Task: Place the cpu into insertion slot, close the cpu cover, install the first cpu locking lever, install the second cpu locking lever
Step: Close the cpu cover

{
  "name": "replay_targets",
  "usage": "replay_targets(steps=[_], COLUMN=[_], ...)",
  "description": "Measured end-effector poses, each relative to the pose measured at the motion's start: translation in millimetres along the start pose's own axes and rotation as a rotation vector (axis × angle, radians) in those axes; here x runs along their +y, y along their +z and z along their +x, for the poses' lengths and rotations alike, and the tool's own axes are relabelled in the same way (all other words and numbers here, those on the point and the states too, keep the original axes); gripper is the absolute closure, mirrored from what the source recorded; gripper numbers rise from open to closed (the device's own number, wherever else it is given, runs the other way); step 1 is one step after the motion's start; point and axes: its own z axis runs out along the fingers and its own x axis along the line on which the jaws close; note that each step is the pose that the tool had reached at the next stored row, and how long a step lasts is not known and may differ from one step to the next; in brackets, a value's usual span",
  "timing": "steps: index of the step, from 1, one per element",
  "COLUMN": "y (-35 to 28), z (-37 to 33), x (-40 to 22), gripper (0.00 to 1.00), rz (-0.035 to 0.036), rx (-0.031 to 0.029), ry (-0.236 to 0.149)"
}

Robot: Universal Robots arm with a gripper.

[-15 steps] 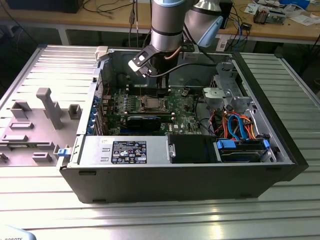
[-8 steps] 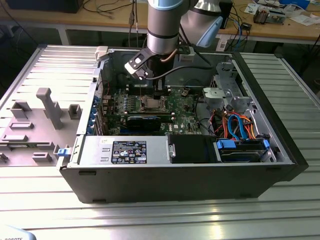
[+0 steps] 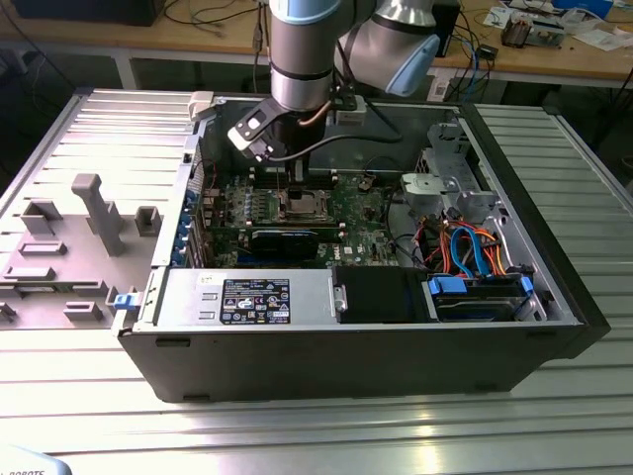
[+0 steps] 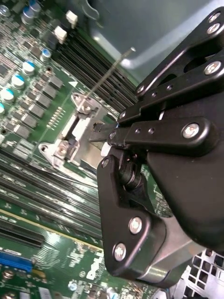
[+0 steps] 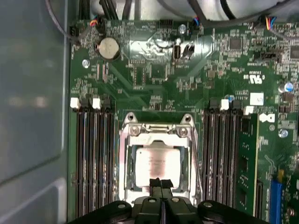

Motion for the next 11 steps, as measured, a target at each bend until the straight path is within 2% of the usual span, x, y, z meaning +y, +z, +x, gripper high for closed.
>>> replay_targets(steps=[4,7,11], y=[2.6,10.2,14.9], z=[0.0,-0.1,-0.2], x=[-4.0,-4.3,-4.7], gripper=[0.89,0.89,0.89], rz=[0.0004,0.0027,0.0029], rx=[-0.0001,0.0,0.0], ry=[-0.002,-0.003,-0.004])
